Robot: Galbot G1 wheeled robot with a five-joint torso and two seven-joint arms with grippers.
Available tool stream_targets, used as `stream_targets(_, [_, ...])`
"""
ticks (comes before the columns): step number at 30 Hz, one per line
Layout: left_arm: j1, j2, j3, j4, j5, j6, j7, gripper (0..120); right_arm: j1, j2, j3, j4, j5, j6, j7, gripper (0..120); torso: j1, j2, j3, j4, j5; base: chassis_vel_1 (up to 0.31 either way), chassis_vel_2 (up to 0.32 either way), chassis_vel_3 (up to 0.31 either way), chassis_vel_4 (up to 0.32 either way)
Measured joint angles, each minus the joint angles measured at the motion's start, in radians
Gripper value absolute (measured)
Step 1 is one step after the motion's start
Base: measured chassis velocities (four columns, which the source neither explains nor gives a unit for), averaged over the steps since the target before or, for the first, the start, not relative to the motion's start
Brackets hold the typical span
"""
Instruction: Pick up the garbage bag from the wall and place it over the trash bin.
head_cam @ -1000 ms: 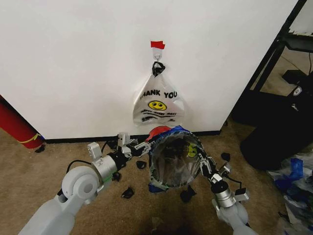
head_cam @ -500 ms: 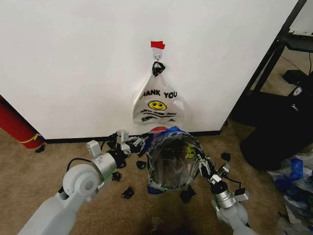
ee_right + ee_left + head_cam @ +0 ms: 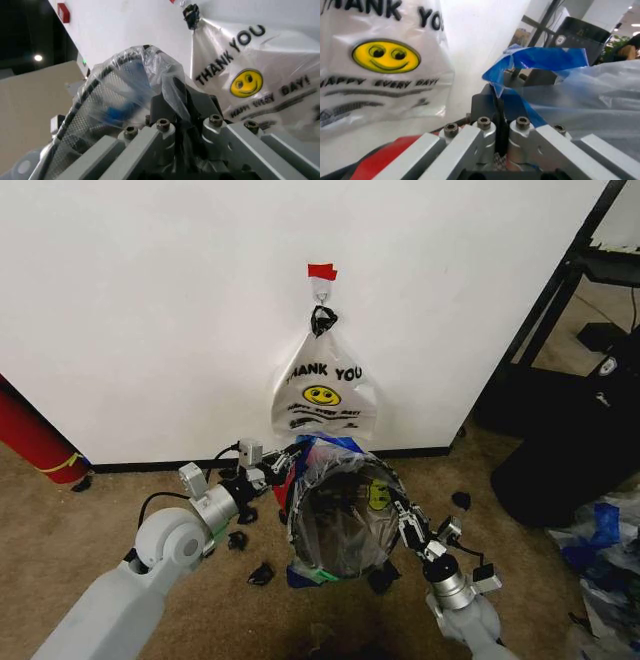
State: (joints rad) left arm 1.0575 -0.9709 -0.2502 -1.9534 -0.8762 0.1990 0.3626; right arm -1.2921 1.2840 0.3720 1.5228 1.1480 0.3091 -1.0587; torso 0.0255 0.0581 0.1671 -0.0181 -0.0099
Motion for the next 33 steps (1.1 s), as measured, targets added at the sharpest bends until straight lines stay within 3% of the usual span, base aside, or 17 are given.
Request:
stream_targets(10, [-0.04, 0.001, 0.006, 0.045, 0.013, -0.036, 0.004, 0, -0.001, 0.007, -0.005, 0.001, -0.001, -0.014, -0.011, 0, 0.0, 0.0, 0.0, 0.0, 0.0, 0.0, 0.0, 0.0, 0.0])
stream_targets(25, [-0.044, 0.022, 0.009, 0.077, 0.115, -0.07, -0.007, 0, 0.0, 0.023, -0.007, -0.001, -0.003, -0.018, -0.008, 0, 0.0, 0.0, 0.0, 0.0, 0.0001, 0.0, 0.0, 0.0, 0.0])
stream_targets(33, [-0.019, 0.056, -0.031, 0.099, 0.221, -0.108, 0.067, 28, -0.004, 0.033, -0.01, 0.001, -0.008, -0.006, 0.035, 0, 0.0, 0.0, 0.0, 0.0, 0.0, 0.0, 0.0, 0.0, 0.0])
